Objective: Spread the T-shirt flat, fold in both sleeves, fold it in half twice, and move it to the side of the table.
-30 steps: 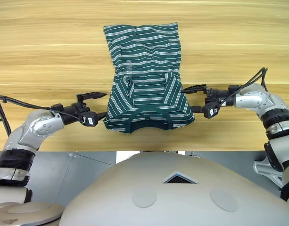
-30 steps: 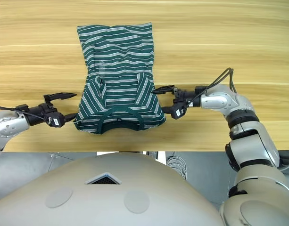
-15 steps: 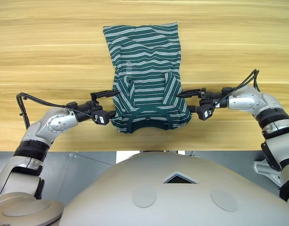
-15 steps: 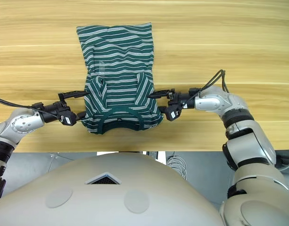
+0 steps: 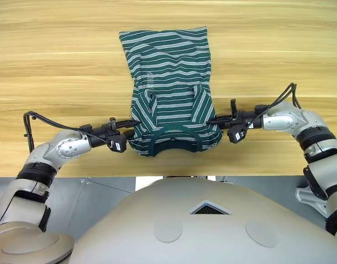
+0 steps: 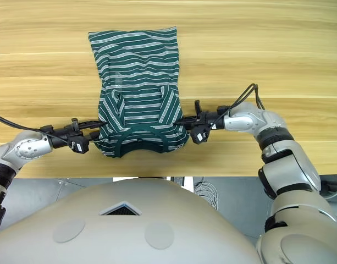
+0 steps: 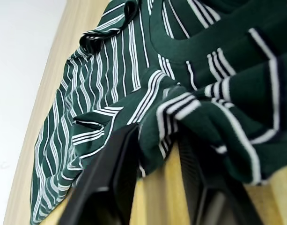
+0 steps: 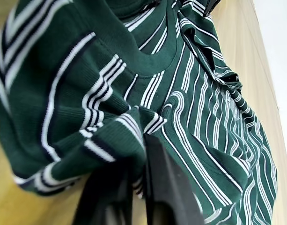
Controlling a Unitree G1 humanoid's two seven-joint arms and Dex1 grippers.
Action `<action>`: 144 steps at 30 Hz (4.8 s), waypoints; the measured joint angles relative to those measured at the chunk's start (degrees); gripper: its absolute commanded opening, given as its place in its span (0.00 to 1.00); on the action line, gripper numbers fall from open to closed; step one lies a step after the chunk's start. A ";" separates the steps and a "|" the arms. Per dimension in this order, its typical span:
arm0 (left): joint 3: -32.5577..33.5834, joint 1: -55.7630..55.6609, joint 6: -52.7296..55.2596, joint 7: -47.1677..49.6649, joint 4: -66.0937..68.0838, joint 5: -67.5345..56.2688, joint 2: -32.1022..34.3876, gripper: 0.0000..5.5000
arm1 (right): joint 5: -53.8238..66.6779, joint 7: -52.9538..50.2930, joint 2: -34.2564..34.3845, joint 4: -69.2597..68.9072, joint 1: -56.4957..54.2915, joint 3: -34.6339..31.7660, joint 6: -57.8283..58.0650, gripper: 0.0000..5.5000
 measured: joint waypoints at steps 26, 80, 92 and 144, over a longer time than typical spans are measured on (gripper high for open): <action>-4.65 21.47 20.20 -20.68 -34.91 -51.21 15.08 0.00 | 62.10 55.21 -12.32 -29.90 15.42 0.65 41.58 0.00; 31.47 -27.63 46.37 -33.16 38.10 -44.66 -26.79 0.41 | 37.86 24.46 19.49 27.09 -19.48 -36.34 66.57 0.64; 42.42 -26.33 53.73 -25.56 32.90 -51.03 -31.50 0.71 | 38.31 19.51 20.51 25.79 -17.33 -41.42 67.07 0.97; 15.13 10.16 54.00 9.81 -19.57 -19.48 -47.97 0.95 | 46.75 38.72 16.87 -34.15 13.89 -26.65 62.43 0.40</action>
